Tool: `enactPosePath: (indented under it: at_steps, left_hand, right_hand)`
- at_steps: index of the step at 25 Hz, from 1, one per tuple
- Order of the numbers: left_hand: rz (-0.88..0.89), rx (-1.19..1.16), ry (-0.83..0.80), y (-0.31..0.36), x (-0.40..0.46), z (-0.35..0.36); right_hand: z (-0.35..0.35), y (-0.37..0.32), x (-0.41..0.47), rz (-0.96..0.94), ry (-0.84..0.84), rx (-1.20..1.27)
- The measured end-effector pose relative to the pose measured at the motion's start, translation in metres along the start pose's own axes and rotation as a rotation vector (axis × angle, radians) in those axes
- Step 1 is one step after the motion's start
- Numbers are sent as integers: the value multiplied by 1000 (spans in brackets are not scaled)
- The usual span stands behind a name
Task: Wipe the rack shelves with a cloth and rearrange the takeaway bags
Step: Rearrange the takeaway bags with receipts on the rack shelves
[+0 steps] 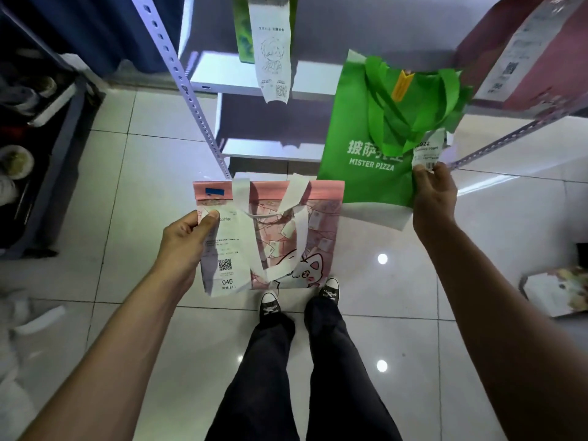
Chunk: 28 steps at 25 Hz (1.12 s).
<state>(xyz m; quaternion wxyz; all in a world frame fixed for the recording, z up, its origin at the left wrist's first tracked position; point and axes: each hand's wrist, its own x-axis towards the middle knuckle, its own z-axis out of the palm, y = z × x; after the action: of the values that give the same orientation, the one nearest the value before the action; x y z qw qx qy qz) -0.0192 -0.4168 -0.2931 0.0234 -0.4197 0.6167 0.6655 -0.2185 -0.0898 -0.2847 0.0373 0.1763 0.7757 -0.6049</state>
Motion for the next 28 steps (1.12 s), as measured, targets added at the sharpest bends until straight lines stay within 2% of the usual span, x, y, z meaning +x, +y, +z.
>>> enactPosePath:
  at_steps: [6,12,21,25,28]
  left_hand:
    - [-60,9,-45,-49,4,-4]
    - [-126,-29,-68,-100,44,20]
    - [-132,-84,-7,-121,144,74]
    - [-132,-50,-5,-126,180,97]
    - [-137,-38,-20,-132,201,115]
  right_hand:
    - [14,72,-2,100,-57,-78]
    - [56,149,46,222,-80,-56]
    - [148,183,190,44,-143,-73]
    - [190,184,247,-24,-223,116]
    - [213,179,296,-10,-165,189]
